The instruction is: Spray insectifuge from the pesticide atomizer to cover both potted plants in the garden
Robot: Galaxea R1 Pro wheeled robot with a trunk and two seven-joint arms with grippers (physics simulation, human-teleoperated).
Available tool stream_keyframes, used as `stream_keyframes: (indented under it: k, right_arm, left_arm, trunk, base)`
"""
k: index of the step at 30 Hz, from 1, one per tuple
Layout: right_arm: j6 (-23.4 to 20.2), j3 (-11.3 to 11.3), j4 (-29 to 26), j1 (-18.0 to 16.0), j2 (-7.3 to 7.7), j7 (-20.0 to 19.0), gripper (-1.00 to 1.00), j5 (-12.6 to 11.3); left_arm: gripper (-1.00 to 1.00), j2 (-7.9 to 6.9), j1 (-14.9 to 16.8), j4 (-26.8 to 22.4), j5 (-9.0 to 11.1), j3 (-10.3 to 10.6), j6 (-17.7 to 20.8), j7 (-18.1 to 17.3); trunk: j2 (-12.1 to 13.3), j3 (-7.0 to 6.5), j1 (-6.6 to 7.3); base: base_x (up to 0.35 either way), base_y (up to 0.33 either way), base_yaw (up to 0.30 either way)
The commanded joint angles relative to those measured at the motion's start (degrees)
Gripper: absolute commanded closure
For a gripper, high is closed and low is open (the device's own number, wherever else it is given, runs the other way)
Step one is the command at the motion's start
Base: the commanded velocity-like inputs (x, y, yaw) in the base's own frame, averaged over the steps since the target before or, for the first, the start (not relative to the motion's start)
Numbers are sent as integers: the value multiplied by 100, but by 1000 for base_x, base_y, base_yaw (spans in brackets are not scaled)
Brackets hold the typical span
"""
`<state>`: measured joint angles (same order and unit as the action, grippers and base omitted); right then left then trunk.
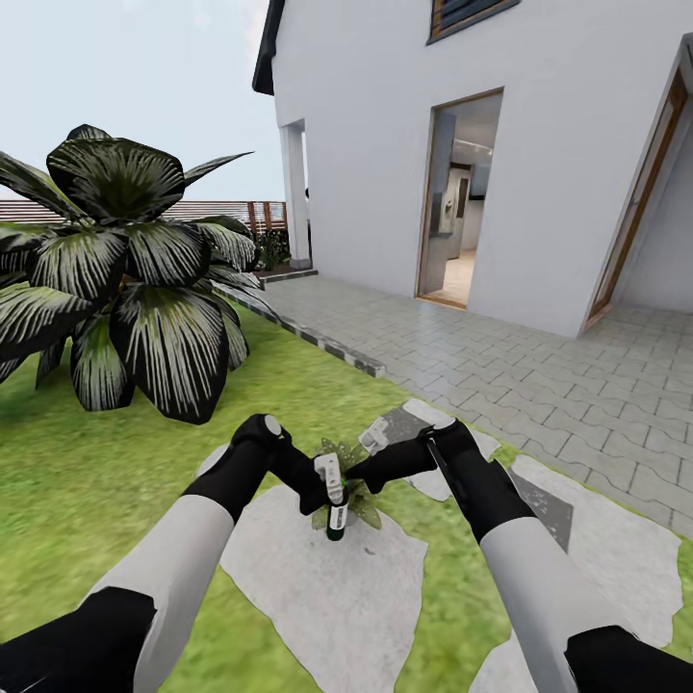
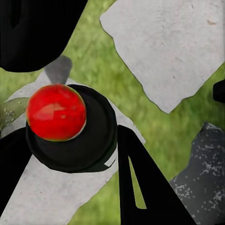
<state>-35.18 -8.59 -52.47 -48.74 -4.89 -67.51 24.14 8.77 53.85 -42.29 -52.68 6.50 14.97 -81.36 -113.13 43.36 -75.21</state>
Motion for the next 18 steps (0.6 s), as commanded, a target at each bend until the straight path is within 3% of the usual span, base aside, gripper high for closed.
stream_keyframes:
  k: [1,14,16,17,18]
  right_arm:
    - [-42,6,-8,-3,-3,-34,100,38]
    - [-42,6,-8,-3,-3,-34,100,38]
    - [-42,6,-8,-3,-3,-34,100,38]
    - [-42,6,-8,-3,-3,-34,100,38]
    - [-42,6,-8,-3,-3,-34,100,38]
  left_arm:
    - [100,1,3,-7,-23,1,61,-29]
    - [100,-8,3,-187,-66,4,75,-32]
    - [100,-25,3,-152,-378,18,76,-24]
    - [100,-57,3,-74,-815,27,79,-20]
    - [100,-125,3,55,-1394,25,82,-10]
  trunk:
    - [-3,6,1]
    - [-3,6,1]
    - [-3,6,1]
    - [-3,6,1]
    - [-3,6,1]
  base:
    - [0,0,0]
    - [0,0,0]
    - [0,0,0]
    - [0,0,0]
    - [0,0,0]
